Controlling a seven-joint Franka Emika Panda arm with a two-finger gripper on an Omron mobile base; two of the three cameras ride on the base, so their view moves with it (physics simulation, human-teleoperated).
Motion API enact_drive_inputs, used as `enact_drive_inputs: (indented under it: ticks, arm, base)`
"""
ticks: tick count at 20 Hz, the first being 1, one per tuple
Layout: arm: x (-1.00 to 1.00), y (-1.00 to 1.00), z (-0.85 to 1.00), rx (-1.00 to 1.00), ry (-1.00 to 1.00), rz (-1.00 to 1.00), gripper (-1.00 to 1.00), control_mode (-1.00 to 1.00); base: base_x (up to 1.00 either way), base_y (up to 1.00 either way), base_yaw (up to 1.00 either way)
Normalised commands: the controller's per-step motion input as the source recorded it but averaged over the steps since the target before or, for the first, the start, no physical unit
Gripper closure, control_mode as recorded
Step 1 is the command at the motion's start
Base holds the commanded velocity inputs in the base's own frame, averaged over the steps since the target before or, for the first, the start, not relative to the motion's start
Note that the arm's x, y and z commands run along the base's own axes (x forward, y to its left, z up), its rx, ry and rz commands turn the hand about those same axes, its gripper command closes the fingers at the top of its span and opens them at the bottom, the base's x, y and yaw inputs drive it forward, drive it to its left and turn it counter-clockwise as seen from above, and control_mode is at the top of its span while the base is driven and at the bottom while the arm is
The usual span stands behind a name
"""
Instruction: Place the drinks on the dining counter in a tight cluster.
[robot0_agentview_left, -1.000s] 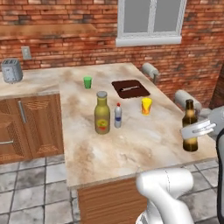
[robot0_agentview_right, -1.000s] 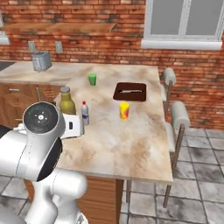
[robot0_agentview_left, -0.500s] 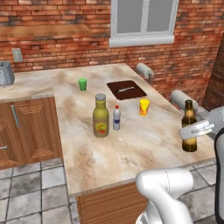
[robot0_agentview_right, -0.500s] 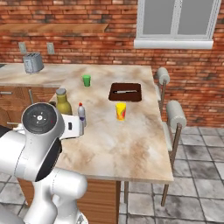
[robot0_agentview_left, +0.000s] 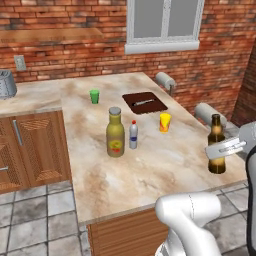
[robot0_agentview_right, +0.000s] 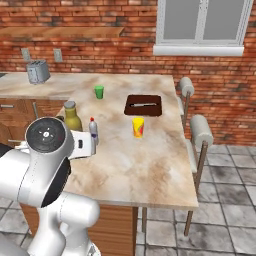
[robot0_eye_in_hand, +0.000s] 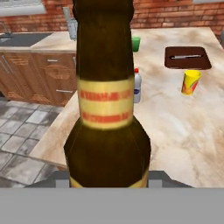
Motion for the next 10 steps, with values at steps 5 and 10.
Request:
enact_drive_inputs:
  ticks: [5, 10]
  arm:
    - [0.89, 0.17, 0.39, -0.20, 0.46, 0.00, 1.00, -1.00]
    - [1.00, 0.13, 0.33, -0.24, 0.48, 0.01, 1.00, -1.00]
  base:
    - [0.00, 0.00, 0.00]
    - [0.00, 0.00, 0.00]
